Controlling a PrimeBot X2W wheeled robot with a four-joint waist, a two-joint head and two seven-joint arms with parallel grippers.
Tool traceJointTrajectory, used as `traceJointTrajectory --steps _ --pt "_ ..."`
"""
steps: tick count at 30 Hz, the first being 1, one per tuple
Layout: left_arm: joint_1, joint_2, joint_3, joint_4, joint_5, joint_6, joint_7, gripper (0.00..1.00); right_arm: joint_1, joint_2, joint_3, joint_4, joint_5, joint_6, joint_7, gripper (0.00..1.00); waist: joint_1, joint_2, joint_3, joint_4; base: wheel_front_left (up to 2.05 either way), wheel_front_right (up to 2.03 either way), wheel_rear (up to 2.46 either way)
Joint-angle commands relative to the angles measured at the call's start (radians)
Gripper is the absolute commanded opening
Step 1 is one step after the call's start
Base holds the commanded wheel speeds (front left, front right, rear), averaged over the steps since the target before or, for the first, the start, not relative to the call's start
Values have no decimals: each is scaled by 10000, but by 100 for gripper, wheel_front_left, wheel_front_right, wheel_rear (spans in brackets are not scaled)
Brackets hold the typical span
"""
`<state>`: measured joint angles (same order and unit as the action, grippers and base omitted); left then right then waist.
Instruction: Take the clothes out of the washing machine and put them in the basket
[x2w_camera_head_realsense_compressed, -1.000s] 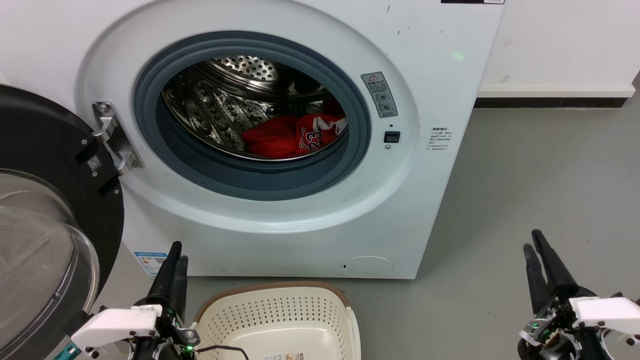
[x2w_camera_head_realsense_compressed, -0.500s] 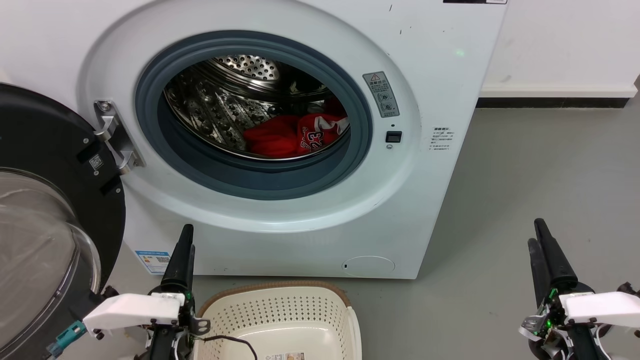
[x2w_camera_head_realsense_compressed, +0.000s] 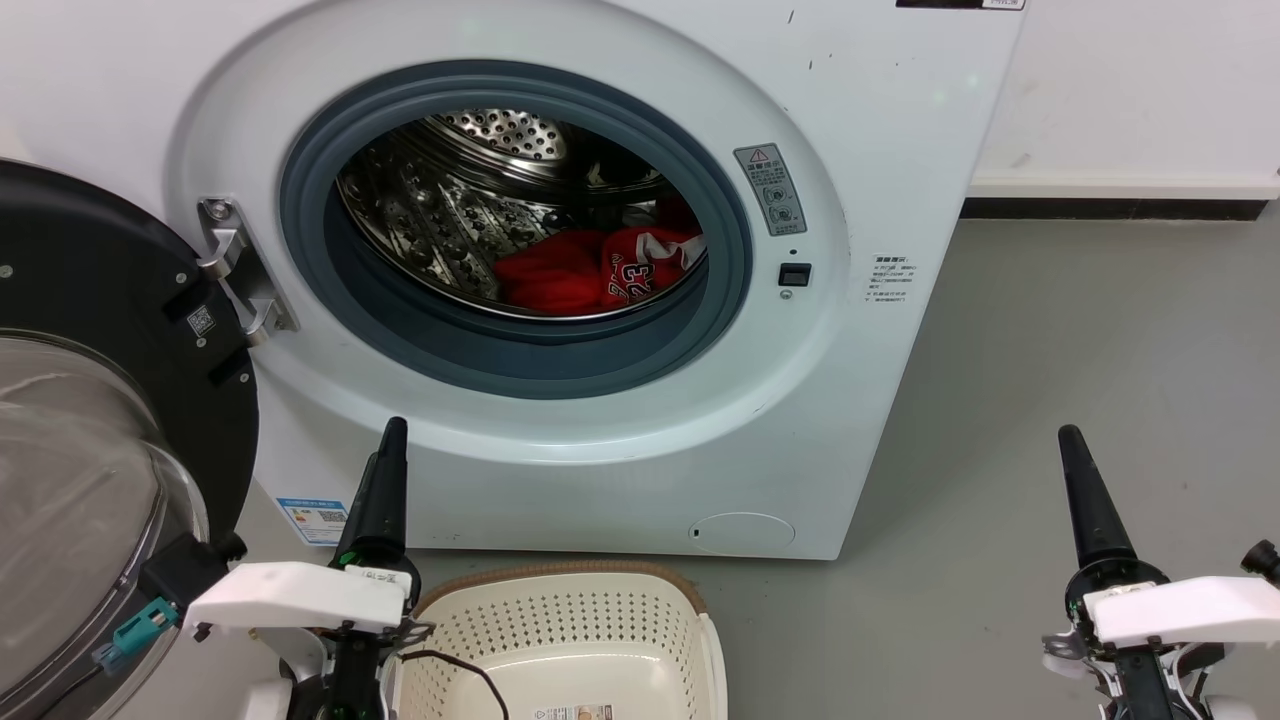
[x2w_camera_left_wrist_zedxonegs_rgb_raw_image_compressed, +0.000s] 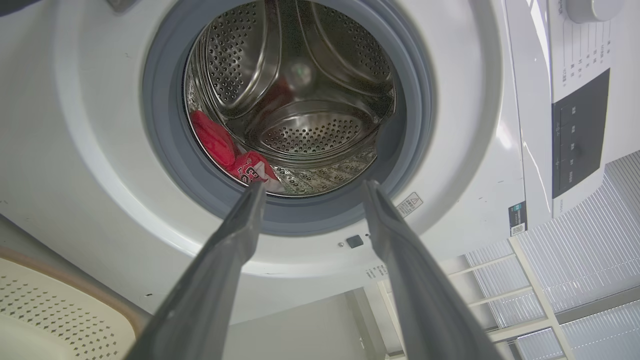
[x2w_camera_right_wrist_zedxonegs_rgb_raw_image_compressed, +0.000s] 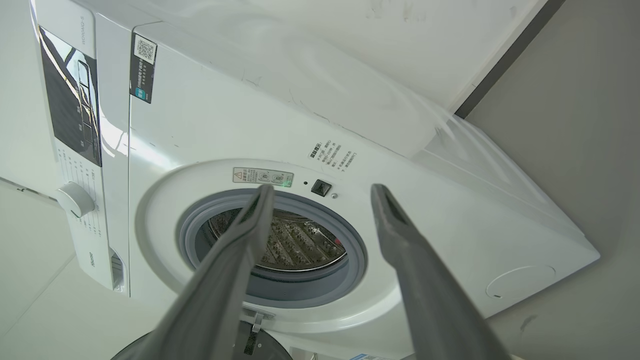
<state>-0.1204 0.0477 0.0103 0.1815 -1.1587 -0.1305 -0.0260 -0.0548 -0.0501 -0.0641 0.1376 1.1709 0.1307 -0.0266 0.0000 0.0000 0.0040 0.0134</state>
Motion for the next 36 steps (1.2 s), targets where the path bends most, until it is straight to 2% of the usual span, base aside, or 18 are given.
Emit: traceJointTrajectory --steps 1,2,3,14,36 --pt "-307 28 -83 -216 454 -2 -114 100 -54 -14 42 -250 -488 0 -115 100 0 0 1 9 0 0 0" --pt "-314 28 -115 -232 647 -2 -155 100 -38 -15 48 -263 -726 0 -150 100 0 0 1 15 0 0 0" --pt "-347 29 -215 -275 1238 -2 -262 100 -3 -15 68 -284 -1486 0 -261 100 0 0 0 31 0 0 0" --pt "-369 30 -564 -442 3206 -3 -631 100 132 -13 190 -293 -4021 0 -637 100 0 0 -11 83 0 0 0" --pt "-472 33 -1102 -356 6572 67 -1273 100 211 -11 256 -148 -7350 0 -1270 100 0 0 -2 223 0 0 0"
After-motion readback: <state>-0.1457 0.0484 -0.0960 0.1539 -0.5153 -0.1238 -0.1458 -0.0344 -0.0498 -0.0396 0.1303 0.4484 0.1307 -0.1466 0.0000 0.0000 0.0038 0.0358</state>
